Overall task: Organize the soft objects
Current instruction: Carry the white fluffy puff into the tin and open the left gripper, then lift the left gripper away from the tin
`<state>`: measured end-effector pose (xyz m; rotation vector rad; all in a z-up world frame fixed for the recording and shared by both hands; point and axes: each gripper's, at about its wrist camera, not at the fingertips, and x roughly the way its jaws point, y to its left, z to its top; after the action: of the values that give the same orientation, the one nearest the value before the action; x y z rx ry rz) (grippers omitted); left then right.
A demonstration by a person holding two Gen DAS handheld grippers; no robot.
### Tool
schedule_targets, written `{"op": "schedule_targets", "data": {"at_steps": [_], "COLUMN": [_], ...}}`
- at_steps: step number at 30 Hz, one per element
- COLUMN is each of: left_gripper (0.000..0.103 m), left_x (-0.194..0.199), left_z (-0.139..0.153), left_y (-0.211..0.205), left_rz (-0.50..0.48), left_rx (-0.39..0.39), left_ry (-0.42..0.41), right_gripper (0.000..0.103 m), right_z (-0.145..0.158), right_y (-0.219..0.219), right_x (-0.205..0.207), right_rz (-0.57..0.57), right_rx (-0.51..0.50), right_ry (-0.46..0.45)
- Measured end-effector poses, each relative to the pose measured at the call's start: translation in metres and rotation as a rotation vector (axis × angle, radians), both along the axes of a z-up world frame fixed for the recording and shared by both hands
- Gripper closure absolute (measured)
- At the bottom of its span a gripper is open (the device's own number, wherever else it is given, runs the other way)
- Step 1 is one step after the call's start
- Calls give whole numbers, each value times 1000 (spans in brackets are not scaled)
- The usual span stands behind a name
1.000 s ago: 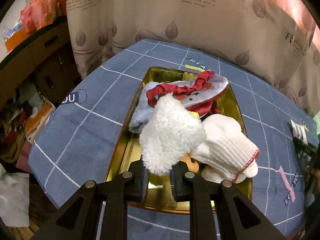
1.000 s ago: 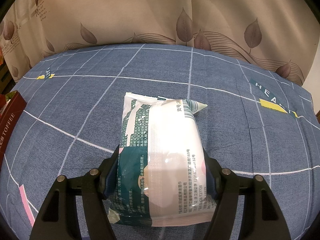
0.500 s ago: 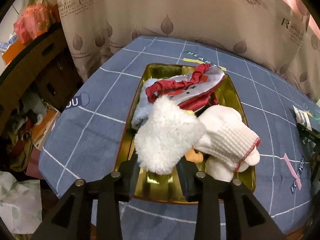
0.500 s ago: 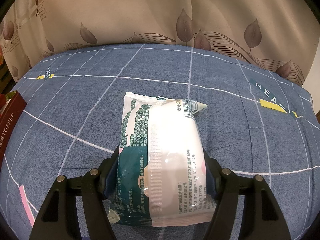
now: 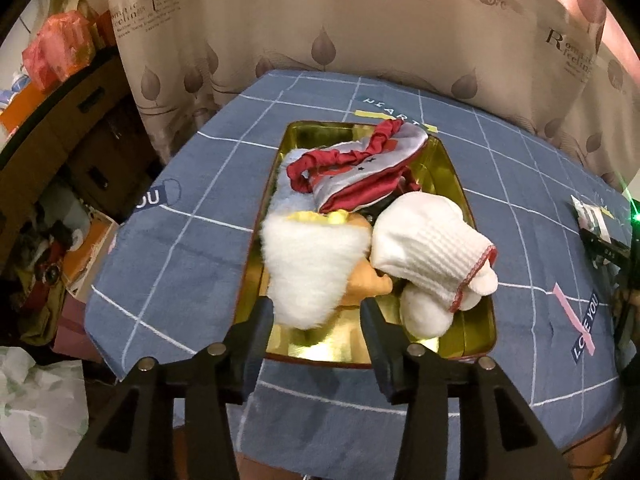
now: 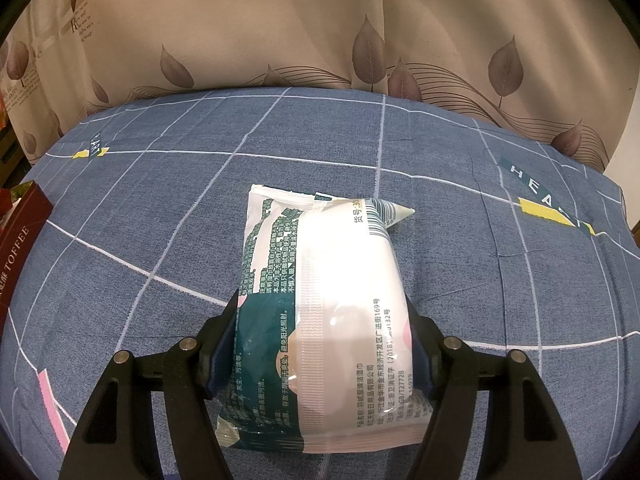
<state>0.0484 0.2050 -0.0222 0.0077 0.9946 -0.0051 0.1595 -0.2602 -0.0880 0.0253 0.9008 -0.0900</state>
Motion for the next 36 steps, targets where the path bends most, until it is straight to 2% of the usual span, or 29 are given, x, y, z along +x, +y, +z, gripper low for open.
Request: {"op": "schedule_targets", "data": {"at_steps": [11, 17, 22, 26, 29, 33, 36], "left_gripper": [56, 57, 56, 56, 56, 53, 53], "left_x": [-12, -30, -46, -50, -52, -59, -65], "left_z": [3, 9, 11, 9, 7, 1, -7], "left_y": [13, 21, 26, 30, 29, 32, 38], "left_rz": [52, 127, 151, 188, 203, 218, 239], "left_rx": [-42, -14, 49, 33, 67, 102, 93], "left_ry": [-44, -121, -174, -192, -210, -223, -215], "right_gripper": [37, 37, 36, 36, 36, 43, 44], "right_z": [0, -1, -1, -1, 0, 2, 3], "right_y": [-1, -1, -1, -1, 0, 7, 12], "right_x": [0, 0, 1, 0, 0, -6, -11], "right_rz": [-1, -4, -5, -15, -36, -72, -84], "right_rx": [-1, -9, -10, -22, -22, -46, -65], "right_ry": [0, 1, 2, 3, 6, -6, -7]}}
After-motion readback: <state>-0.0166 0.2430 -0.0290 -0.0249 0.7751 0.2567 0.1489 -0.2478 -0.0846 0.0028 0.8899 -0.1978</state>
